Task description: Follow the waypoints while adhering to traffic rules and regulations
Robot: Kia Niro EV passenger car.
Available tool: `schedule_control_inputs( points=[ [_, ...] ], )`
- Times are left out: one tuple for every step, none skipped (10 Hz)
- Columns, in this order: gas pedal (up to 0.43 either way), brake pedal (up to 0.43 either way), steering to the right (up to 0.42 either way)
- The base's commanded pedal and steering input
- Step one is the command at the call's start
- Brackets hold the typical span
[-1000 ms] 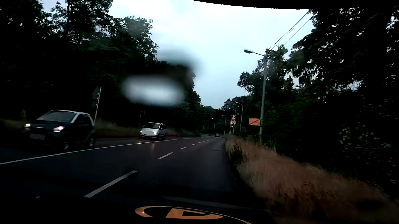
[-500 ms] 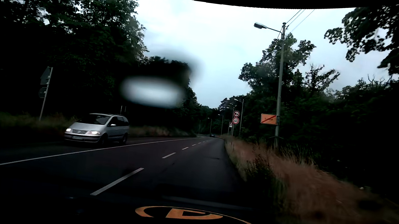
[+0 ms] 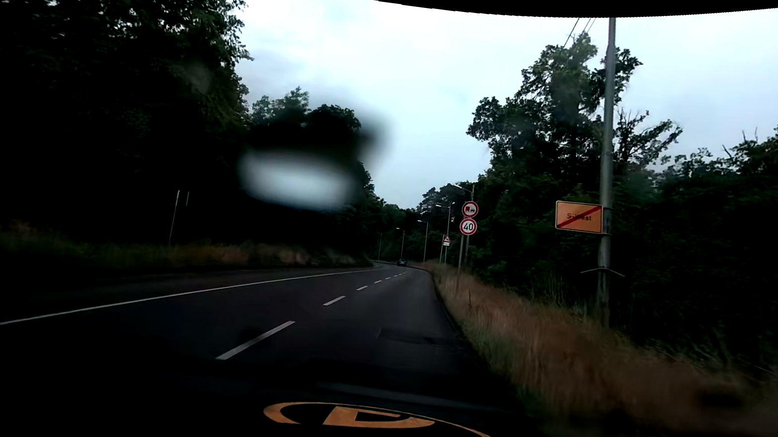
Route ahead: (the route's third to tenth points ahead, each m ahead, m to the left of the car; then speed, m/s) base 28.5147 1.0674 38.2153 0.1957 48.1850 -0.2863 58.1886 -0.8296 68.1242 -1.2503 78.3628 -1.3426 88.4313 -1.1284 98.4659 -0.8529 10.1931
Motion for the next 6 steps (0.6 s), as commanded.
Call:
schedule_control_inputs(
  points=[
    [0.118,0.0,0.021],
    [0.13,0.0,0.019],
    [0.138,0.0,0.017],
    [0.138,0.0,0.017],
    [0.138,0.0,0.017],
    [0.138,0.0,0.017]
  ],
)
